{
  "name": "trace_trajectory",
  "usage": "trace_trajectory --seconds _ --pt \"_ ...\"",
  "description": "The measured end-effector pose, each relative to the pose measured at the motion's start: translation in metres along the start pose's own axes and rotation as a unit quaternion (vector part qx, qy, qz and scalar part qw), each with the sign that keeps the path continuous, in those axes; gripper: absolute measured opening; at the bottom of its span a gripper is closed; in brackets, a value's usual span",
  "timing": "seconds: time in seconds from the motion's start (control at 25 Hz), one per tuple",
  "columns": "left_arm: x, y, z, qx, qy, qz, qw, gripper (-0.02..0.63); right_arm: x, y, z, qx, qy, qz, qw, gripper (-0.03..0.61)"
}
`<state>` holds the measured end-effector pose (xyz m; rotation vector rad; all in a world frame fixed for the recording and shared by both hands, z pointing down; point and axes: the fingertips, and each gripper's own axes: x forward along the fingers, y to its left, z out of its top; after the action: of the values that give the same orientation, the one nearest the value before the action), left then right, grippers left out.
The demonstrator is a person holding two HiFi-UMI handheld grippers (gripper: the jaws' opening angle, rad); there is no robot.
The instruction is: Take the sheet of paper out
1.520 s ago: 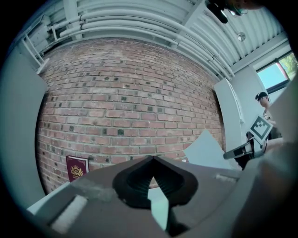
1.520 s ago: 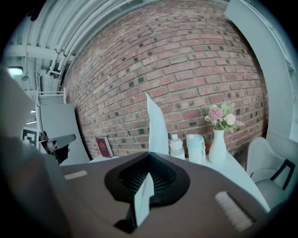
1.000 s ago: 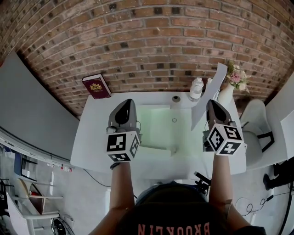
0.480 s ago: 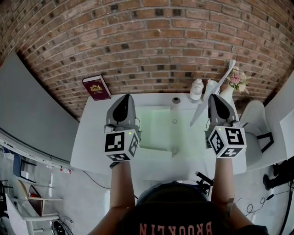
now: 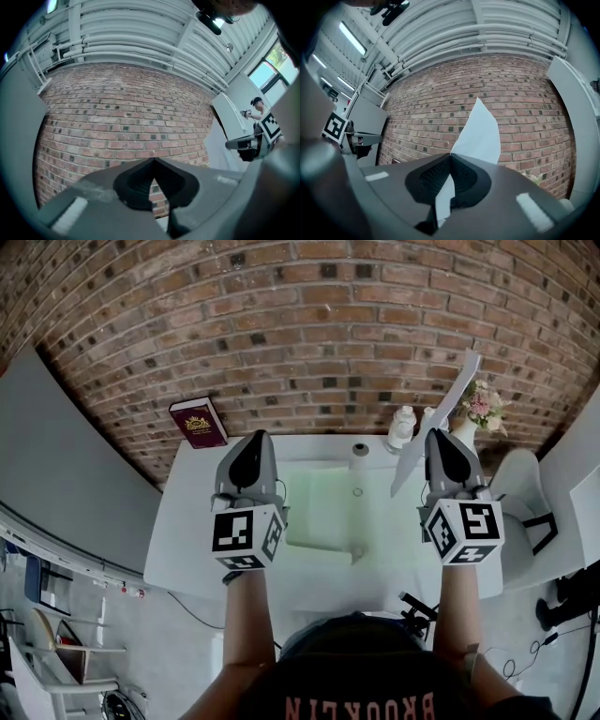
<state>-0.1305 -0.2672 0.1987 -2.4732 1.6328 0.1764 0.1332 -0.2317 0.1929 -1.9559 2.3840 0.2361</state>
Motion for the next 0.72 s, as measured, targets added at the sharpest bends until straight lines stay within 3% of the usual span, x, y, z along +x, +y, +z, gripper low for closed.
trace_trajectory --seconds 0.72 --pt "-0.012 0.003 0.010 0.011 -0.002 -0.003 0.9999 -0.001 -0.006 0.011 0.011 -0.022 -0.016 0.005 1.000 0.002"
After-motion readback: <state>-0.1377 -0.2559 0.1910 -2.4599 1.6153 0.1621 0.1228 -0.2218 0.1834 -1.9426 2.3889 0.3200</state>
